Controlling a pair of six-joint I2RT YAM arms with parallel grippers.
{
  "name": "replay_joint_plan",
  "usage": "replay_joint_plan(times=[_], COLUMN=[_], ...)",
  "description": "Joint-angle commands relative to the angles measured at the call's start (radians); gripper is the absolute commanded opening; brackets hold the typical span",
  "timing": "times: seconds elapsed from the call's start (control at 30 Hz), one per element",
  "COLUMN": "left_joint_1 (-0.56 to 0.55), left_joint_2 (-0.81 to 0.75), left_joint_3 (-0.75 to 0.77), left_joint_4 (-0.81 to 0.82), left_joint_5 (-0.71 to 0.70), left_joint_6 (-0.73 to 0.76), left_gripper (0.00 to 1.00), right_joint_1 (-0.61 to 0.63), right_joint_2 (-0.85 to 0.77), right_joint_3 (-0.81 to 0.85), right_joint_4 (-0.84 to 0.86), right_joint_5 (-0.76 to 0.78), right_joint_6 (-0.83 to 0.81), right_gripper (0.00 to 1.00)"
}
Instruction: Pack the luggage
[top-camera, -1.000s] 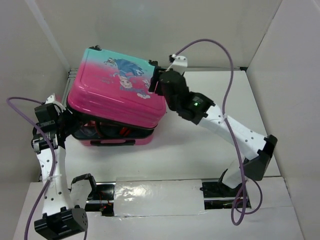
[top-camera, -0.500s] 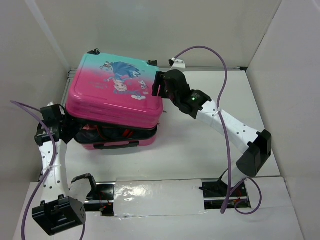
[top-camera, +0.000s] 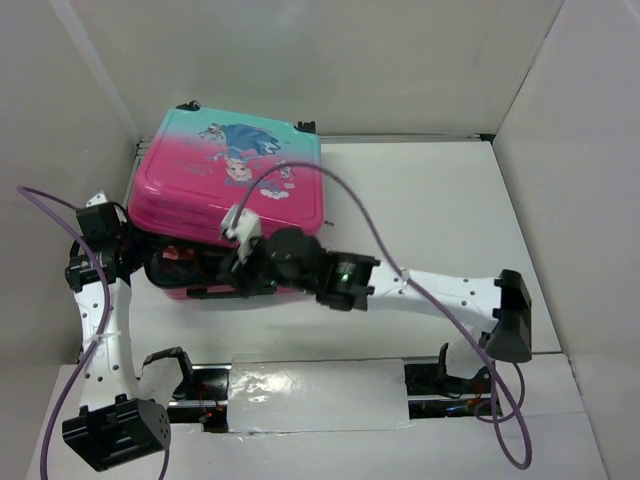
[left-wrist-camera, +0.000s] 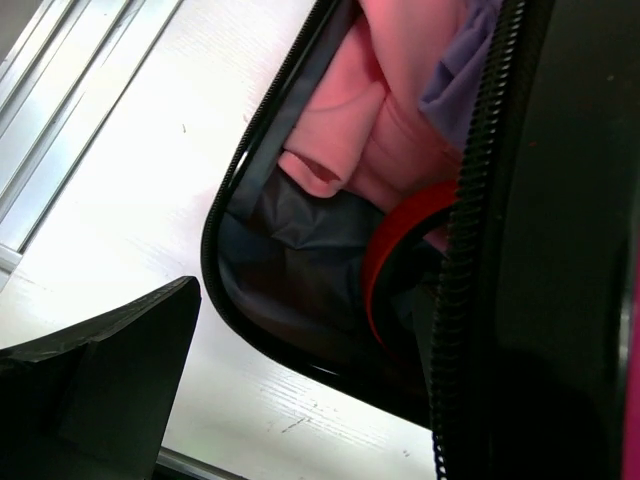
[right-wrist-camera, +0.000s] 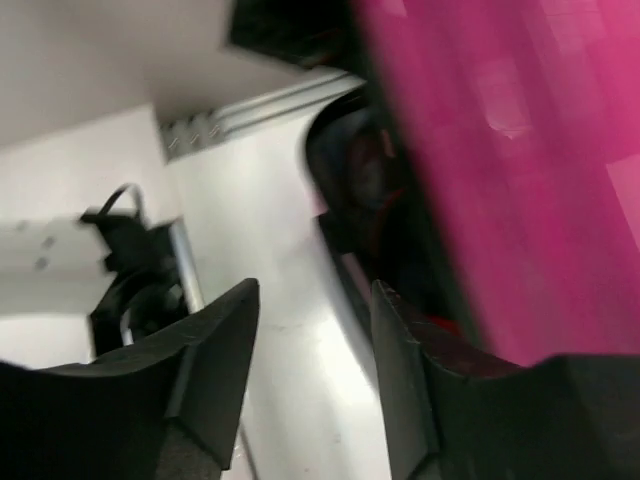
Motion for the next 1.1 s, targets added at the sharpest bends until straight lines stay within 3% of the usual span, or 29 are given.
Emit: replay_joint_plan(times=[0.0,0.2,0.37,0.5,0.7,0.83,1.07], left_joint_1=[0.009,0.009,0.009,0.009,0.009,0.018,0.018], left_joint_2=[-0.018,-0.007,-0.007,-0.026,-0.045,-0.070,-0.079], left_joint_3=[0.064,0.063,0.051,0.031,-0.018,-0.070,-0.113], left_joint_4=[0.100,0.100,0.100,0.100,0.045,0.014,-0.112], left_joint_5=[0.031,0.031,0.031,0.031,-0.067,-0.153,-0.328], left_joint_6=[0.017,0.027,0.027,-0.002,-0.091,-0.195,-0.387], left_gripper=[0.99,0.99,0.99,0.99,0.99,0.99,0.99], right_joint_1=[0.091,0.153,0.063,-0.024,-0.069,-0.101,-0.111], right_joint_2=[0.099,0.202,0.347,0.482,0.493,0.493,0.460], right_joint_3=[0.050,0.043,0.167,0.288,0.322,0.405,0.394], right_joint_4=[0.008,0.121,0.145,0.147,0.219,0.170,0.184], right_joint_5=[0.035,0.150,0.098,0.196,0.328,0.296,0.253], right_joint_6=[-0.101,-0.101,-0.086,0.031,0.091,0.102,0.102], right_gripper=[0.54,0.51,0.48,0.42,0.40,0.39,0.39])
